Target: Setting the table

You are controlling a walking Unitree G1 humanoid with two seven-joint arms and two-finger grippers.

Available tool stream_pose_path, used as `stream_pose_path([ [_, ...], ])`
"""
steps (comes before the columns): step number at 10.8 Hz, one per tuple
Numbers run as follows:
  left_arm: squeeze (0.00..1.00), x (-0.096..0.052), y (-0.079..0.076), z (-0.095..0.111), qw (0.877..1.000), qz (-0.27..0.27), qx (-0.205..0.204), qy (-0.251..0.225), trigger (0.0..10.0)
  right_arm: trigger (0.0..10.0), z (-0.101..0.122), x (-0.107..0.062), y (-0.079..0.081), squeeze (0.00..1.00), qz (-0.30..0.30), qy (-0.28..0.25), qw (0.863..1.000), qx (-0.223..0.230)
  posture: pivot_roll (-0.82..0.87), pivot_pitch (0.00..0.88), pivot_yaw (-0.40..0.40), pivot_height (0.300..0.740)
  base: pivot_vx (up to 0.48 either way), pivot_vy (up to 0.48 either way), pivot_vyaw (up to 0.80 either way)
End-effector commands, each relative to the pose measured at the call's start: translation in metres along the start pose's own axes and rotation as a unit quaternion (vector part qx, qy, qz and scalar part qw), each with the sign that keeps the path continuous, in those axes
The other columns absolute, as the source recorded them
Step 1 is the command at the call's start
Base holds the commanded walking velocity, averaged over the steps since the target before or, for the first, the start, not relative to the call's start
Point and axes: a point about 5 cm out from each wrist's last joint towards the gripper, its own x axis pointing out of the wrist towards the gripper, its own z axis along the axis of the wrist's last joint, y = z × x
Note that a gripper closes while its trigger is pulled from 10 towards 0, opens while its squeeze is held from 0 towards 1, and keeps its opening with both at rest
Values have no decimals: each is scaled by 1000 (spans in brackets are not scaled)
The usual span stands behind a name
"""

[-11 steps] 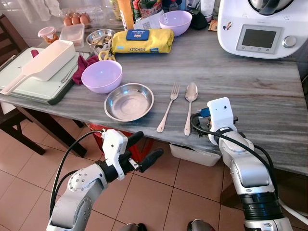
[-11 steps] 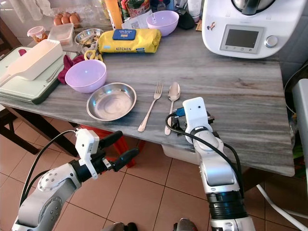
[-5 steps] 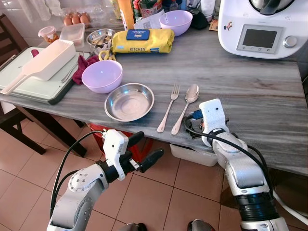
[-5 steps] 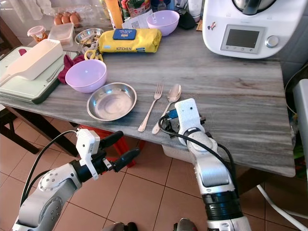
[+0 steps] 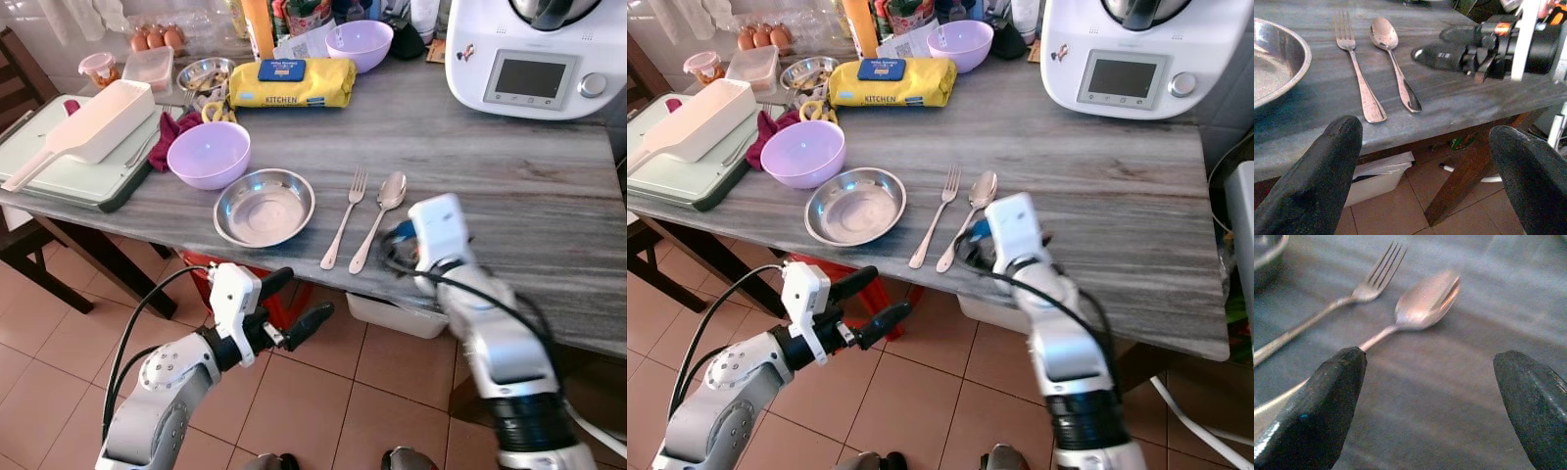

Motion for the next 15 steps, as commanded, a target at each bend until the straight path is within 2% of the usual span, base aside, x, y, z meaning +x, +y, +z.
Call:
stream_pose_path([
  [1,0,-1,3,-2,1000,8,8,9,10000,10000,8,-7,-2,0,-7,-30,1000,2,-80,142,135,740,0,0,0],
  [3,0,1,4,-1,1000,7,9,3,10000,10000,18,-18,-9,0,-38,-85,996,-1,-88,131,136,740,0,0,0],
  [4,0,4,5,1,1000,10,10,-2,10000,10000,23,-26,-21,0,-100,-121,987,-17,-93,128,135,740,0,0,0],
  [6,0,6,9,2,999,27,14,-14,10000,10000,25,-42,-30,0,-150,-154,976,-39,-103,119,130,740,0,0,0],
  [7,0,7,11,3,998,43,31,-23,10000,10000,18,-53,-30,0,-161,-155,974,-34,-106,118,129,740,0,0,0],
  [9,0,9,15,7,992,90,65,-52,10000,10000,4,-76,-13,0,-137,-173,975,-19,-121,117,129,740,0,0,0],
  [10,0,9,16,7,987,127,78,-64,10000,10000,-8,-83,0,0,-99,-159,981,41,-126,114,131,740,0,0,0],
  [11,0,9,15,4,984,142,85,-63,10000,10000,-15,-85,13,0,-64,-141,983,101,-129,115,134,740,0,0,0],
  [12,0,9,15,2,984,146,85,-61,10000,10000,-17,-86,20,0,-44,-135,983,117,-132,115,135,740,0,0,0],
  [13,0,10,19,-1,978,174,101,-56,10000,10000,-27,-90,23,0,-41,-115,983,139,-129,115,135,740,0,0,0],
  [14,0,9,24,-3,973,197,110,-54,10000,10000,-41,-95,16,0,-51,-91,980,167,-128,117,137,740,0,0,0],
  [15,0,7,25,-4,971,205,114,-55,10000,10000,-46,-98,13,0,-55,-80,980,175,-127,118,138,740,0,0,0],
])
